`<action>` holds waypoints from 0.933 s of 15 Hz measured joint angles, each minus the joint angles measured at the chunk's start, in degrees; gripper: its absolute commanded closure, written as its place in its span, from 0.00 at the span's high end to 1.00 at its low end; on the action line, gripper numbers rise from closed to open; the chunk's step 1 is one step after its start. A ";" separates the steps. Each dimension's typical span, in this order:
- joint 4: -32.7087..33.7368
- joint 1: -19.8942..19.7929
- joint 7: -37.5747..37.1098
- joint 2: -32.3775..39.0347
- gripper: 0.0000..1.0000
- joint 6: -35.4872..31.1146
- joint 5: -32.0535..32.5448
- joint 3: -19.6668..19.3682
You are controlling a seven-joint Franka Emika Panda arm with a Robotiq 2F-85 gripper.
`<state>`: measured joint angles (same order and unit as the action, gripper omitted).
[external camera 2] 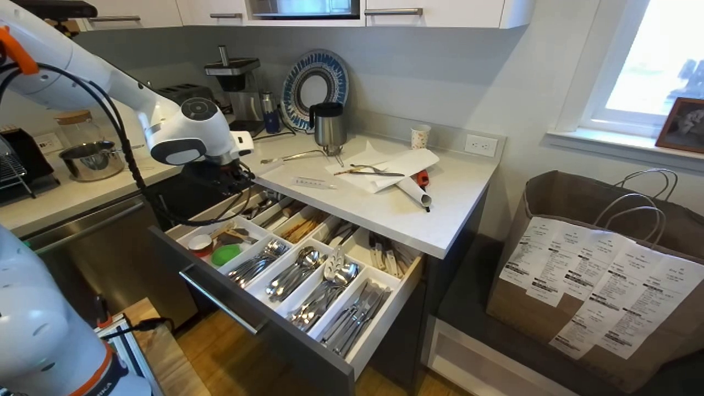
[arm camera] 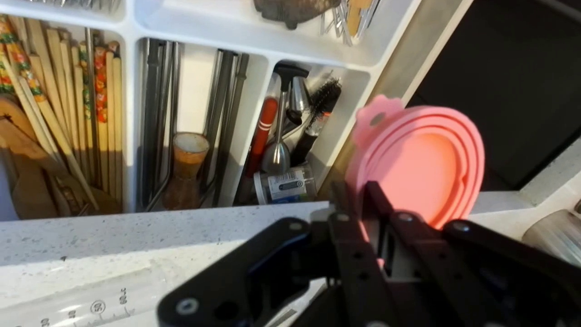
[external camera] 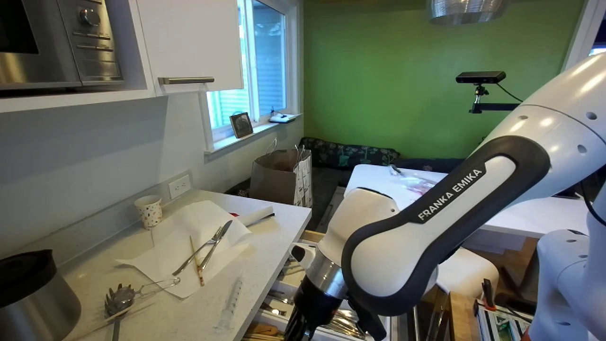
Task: Pick up the peach lid from the open drawer and put it on the kitchen counter
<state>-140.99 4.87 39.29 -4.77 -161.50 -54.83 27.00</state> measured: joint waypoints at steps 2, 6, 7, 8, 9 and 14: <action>2.94 0.00 -2.26 1.48 0.03 -3.45 -1.37 0.04; 10.91 -0.07 -13.40 8.01 0.03 -13.56 1.73 0.03; 12.39 -0.04 -16.55 10.14 0.03 -16.56 3.35 -0.21; 13.68 0.08 -19.55 12.33 0.03 -19.44 4.83 -0.69; 14.84 0.39 -22.38 14.55 0.03 -22.08 6.05 -1.62; 19.34 5.29 -35.02 23.15 0.03 -28.26 10.57 -10.67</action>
<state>-121.66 10.16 4.27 18.38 -189.75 -44.26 16.33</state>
